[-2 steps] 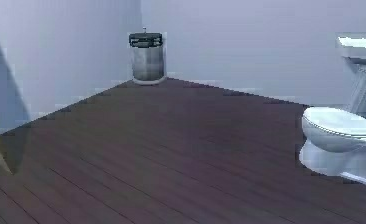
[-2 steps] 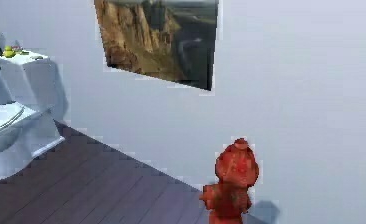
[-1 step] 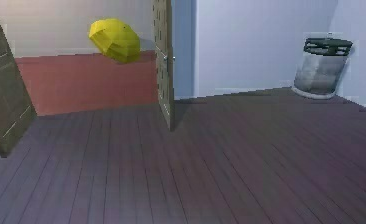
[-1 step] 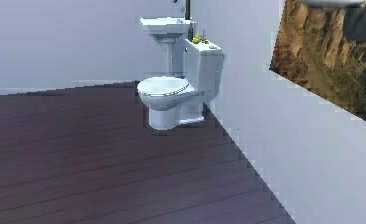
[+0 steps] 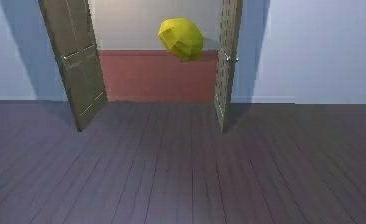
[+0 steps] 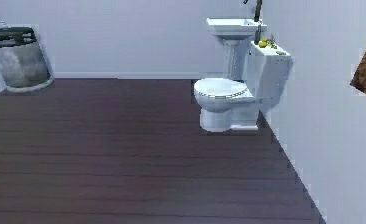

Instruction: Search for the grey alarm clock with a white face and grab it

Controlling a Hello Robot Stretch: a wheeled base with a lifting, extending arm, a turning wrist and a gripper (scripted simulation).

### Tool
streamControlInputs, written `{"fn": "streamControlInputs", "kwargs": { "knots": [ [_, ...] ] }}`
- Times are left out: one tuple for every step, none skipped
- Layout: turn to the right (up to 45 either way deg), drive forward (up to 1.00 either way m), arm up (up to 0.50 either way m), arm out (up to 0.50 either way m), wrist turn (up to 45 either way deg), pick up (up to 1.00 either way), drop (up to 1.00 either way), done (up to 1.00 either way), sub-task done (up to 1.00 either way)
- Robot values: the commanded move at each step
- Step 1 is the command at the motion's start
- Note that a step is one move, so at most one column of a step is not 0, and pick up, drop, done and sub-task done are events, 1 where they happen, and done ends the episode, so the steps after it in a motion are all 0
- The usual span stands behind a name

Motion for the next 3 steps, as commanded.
{"fn": "streamControlInputs", "kwargs": {
  "knots": [
    [0.0,1.00,0.00,0.00,0.0,0.00,0.00,0.00,0.00],
    [-3.0,0.00,0.00,0.00,0.0,0.00,0.00,0.00,0.00],
    [0.0,0.80,0.00,0.00,0.0,0.00,0.00,0.00,0.00]
  ]
}}
